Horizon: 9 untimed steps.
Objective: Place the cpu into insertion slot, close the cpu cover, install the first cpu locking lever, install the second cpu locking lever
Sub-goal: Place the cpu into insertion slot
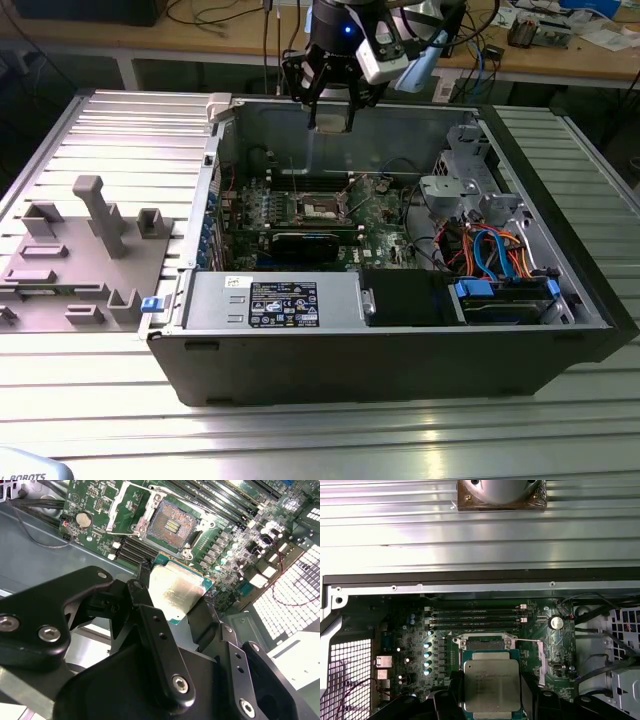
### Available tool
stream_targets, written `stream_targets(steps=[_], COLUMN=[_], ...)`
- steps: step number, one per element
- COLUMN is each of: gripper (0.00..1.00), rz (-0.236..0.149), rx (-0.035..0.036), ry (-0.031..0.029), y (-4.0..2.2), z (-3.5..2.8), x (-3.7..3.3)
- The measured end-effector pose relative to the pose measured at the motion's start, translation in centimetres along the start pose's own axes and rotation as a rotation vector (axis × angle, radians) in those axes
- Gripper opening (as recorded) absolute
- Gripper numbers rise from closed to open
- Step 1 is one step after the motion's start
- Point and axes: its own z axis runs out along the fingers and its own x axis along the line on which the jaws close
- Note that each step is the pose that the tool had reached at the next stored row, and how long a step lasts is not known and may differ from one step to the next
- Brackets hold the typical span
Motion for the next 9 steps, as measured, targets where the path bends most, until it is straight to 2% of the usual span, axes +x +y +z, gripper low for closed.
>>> stream_targets(steps=[3, 5, 9], gripper=[0.55, 0.55, 0.55], rz=[0.000, 0.000, 0.000], rx=[0.0000, 0.0000, -0.0001], ry=[0.0000, 0.0000, 0.0000], y=[0.00, -0.05, -0.06], z=[0.04, 0.60, 0.66], x=[0.00, -0.01, -0.01])
